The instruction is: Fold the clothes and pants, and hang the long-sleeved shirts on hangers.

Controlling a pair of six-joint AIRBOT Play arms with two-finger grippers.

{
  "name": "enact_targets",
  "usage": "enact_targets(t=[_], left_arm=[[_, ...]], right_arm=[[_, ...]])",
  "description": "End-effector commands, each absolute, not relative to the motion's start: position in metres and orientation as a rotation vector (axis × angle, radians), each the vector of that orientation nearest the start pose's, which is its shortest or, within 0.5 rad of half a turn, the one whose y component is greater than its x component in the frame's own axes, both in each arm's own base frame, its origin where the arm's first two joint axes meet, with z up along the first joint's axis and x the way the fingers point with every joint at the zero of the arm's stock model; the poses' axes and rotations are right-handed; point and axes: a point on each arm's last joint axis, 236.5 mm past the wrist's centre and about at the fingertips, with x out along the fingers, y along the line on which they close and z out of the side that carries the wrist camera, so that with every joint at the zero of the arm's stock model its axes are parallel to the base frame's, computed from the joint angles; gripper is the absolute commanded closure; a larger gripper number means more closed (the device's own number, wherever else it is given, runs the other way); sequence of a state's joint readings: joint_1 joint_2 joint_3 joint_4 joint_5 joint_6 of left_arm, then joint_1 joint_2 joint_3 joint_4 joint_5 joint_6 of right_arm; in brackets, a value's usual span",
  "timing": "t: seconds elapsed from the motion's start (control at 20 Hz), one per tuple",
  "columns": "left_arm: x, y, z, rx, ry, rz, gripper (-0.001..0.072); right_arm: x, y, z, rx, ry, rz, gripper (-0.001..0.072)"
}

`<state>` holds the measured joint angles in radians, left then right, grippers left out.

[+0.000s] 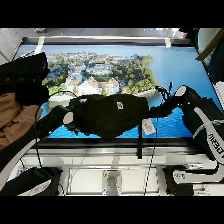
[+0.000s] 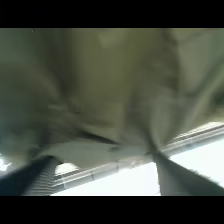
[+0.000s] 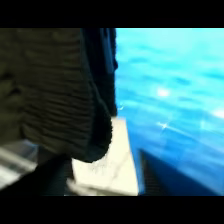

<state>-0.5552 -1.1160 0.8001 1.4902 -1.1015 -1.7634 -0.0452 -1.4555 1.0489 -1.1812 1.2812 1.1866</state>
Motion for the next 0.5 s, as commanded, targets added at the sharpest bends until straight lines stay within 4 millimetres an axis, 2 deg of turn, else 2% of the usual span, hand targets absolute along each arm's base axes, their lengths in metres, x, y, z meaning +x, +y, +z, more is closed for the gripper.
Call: enact_targets(t=[0.0, 0.05, 0.15, 0.2, 0.25, 0.35, 0.4, 0.45], left_arm=[[0.249, -0.174, -0.022, 0.14, 1.371, -0.363, 0.0012], [0.255, -0.177, -0.003, 0.123, 1.318, -0.378, 0.0011], [0.263, -0.18, 0.04, 0.09, 1.194, -0.405, 0.0011], [0.265, -0.179, 0.059, 0.074, 1.138, -0.407, 0.0012], [0.266, -0.174, 0.076, 0.059, 1.085, -0.401, 0.0012], [0.265, -0.161, 0.103, 0.037, 0.992, -0.369, 0.0012], [0.264, -0.154, 0.115, 0.023, 0.951, -0.353, 0.0012], [0.263, -0.15, 0.125, 0.02, 0.917, -0.35, 0.0012]], right_arm=[[0.304, 0.067, -0.038, 0.09, 1.687, 0.53, 0.0196], [0.311, 0.065, -0.026, 0.077, 1.669, 0.532, 0.0197], [0.35, 0.062, -0.012, 0.053, 1.524, 0.494, 0.0197], [0.372, 0.063, -0.009, 0.055, 1.44, 0.469, 0.0195], [0.385, 0.067, -0.008, 0.087, 1.393, 0.466, 0.0194], [0.396, 0.088, -0.018, 0.27, 1.389, 0.529, 0.0183], [0.396, 0.095, -0.027, 0.36, 1.414, 0.575, 0.0151], [0.396, 0.1, -0.034, 0.442, 1.428, 0.623, 0.0151]])
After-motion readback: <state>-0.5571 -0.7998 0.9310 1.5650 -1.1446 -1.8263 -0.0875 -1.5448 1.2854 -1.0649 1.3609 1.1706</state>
